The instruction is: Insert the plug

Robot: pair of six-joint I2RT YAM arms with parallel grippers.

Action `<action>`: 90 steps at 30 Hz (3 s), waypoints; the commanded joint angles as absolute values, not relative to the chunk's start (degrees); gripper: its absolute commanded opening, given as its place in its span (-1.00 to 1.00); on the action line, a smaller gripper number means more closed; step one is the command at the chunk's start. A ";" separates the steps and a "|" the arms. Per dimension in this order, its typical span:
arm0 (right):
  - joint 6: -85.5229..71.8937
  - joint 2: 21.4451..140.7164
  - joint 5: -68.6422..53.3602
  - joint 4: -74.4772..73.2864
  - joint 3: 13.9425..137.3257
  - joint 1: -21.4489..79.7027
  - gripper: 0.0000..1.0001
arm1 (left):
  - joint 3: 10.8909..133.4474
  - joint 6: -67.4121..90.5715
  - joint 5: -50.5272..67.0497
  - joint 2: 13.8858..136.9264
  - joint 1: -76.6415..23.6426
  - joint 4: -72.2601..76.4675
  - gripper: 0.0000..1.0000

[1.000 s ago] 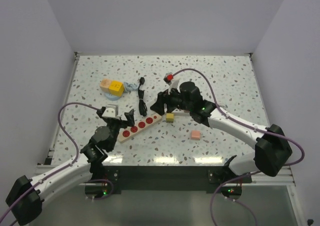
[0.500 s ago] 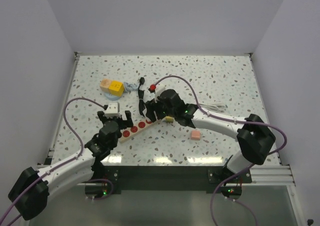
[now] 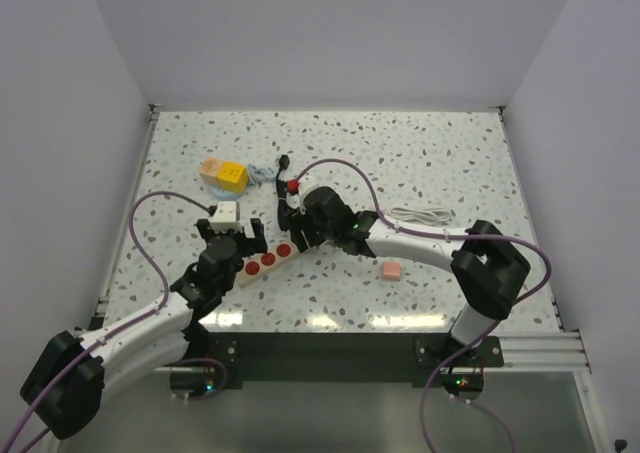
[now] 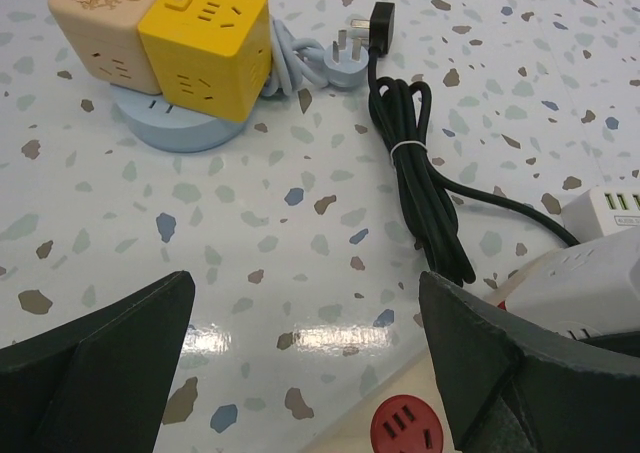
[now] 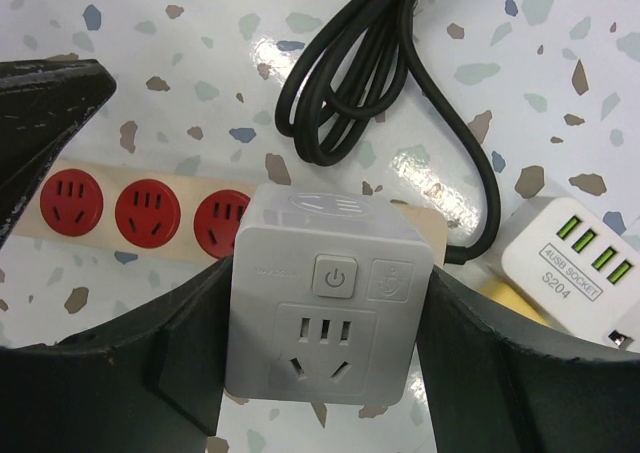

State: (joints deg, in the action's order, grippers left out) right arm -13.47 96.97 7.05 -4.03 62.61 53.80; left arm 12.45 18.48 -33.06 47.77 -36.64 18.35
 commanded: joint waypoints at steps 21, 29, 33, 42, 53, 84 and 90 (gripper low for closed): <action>-14.15 100.28 11.87 -6.33 68.29 55.28 -1.00 | 13.80 19.25 -32.08 44.56 -36.04 19.42 1.00; -13.71 102.12 11.25 -7.64 69.26 55.55 -1.00 | 13.54 19.34 -32.26 43.86 -36.12 19.42 1.00; -13.53 104.06 11.69 -8.79 70.57 55.98 -1.00 | 13.54 19.25 -32.17 44.03 -36.04 19.69 1.00; -13.45 105.64 13.53 -10.11 70.49 56.42 -1.00 | 13.36 19.16 -31.99 43.59 -36.04 19.86 1.00; -14.85 105.65 15.82 -9.76 67.06 56.69 -1.00 | 13.18 19.16 -31.82 43.07 -36.12 19.69 1.00; -20.83 105.82 21.01 -1.41 51.16 58.18 -1.00 | 12.92 19.34 -32.34 41.22 -36.04 18.63 1.00; -22.06 107.75 21.01 -0.44 49.22 58.53 -1.00 | 12.83 19.51 -32.43 40.69 -36.04 18.19 1.00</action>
State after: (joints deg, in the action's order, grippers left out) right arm -19.25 101.62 20.67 15.33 54.89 58.50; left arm 12.53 18.50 -31.77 41.41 -36.38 17.87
